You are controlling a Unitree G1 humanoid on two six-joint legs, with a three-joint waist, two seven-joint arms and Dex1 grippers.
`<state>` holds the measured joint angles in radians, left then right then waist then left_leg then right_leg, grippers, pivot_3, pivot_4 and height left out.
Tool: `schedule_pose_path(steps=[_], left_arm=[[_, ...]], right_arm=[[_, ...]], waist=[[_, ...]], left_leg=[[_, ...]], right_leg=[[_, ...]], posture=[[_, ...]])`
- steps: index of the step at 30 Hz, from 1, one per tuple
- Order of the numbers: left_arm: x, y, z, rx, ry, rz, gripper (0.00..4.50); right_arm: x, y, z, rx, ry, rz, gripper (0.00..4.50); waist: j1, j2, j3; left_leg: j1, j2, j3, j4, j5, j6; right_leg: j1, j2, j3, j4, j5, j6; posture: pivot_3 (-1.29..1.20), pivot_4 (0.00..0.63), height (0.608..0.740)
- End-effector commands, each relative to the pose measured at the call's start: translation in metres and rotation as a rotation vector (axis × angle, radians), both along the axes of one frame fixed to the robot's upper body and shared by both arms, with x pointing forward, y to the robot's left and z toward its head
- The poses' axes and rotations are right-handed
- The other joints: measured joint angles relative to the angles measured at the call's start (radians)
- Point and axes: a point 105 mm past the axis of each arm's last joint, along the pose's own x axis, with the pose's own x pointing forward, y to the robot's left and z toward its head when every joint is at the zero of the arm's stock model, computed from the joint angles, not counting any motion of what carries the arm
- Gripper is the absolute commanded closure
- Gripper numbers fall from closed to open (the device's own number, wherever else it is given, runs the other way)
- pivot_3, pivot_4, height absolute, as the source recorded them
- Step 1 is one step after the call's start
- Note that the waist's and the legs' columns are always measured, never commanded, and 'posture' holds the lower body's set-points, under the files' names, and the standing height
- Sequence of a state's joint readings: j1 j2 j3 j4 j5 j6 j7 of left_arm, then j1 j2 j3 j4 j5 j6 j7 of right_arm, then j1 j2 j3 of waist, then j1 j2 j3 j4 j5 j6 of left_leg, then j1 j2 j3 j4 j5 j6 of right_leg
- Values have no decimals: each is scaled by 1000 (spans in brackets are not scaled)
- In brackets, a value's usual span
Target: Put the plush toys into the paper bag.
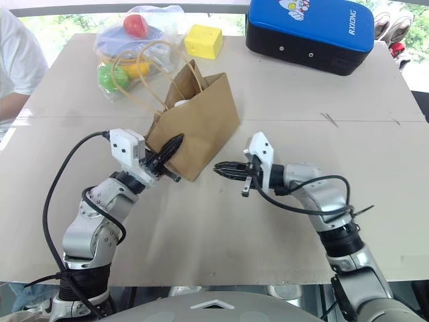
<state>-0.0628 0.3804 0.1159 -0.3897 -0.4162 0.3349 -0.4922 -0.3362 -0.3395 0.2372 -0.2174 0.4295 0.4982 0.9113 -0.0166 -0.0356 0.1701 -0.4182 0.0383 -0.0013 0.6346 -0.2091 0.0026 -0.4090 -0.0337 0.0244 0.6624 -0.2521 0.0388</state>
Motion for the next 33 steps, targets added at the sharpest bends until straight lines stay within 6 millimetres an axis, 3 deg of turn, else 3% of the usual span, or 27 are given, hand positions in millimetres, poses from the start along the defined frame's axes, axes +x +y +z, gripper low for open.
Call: schedule_pose_path(steps=[1,6,10,13,16,21,24,31,33], left_arm=[[-4,-1,32,-24,-136,-139,4436],[-6,-2,57,55,-196,-410,4500],[-1,5,52,230,-197,-600,4500],[4,12,39,335,-155,-724,4500],[6,14,33,328,-106,-842,4500],[18,22,20,323,-5,-891,4500],[19,26,22,304,18,-881,3520],[5,41,33,223,53,-710,142],[-4,48,36,217,49,-631,15]], right_arm=[[-6,-16,26,31,-113,-48,4500],[-16,-44,34,-15,-157,-91,2191],[-26,-65,34,-82,-193,-110,146],[-34,-76,32,-120,-186,-119,45],[-39,-81,31,-131,-176,-135,45],[-46,-86,34,-146,-188,-181,45],[-47,-88,39,-148,-201,-199,0],[-48,-91,45,-151,-213,-208,0],[-48,-95,46,-150,-217,-214,0]], waist=[[2,0,0],[4,0,0],[4,0,0],[3,0,0],[2,0,0],[5,0,0],[0,0,0],[-1,0,0],[1,0,0]], left_leg=[[0,0,0,0,0,0],[0,0,-1,0,0,0],[0,0,0,0,0,0],[0,0,-1,0,0,0],[0,0,-1,1,0,0],[0,0,-1,1,0,0],[0,0,-1,1,0,0],[0,1,-1,1,0,0],[0,1,-1,1,0,0]], right_leg=[[0,0,0,0,0,0],[0,1,-1,0,0,0],[1,0,-1,-1,0,0],[1,1,-2,-1,0,0],[1,1,-2,-1,0,0],[1,1,-2,-1,-1,0],[1,1,-2,-1,-1,1],[1,1,-2,0,-1,0],[1,1,-2,0,-1,1]], posture=[[0,150,740],[0,150,740],[0,150,740],[0,150,740],[0,150,740],[0,150,740],[0,150,740],[0,150,740],[0,150,740]])
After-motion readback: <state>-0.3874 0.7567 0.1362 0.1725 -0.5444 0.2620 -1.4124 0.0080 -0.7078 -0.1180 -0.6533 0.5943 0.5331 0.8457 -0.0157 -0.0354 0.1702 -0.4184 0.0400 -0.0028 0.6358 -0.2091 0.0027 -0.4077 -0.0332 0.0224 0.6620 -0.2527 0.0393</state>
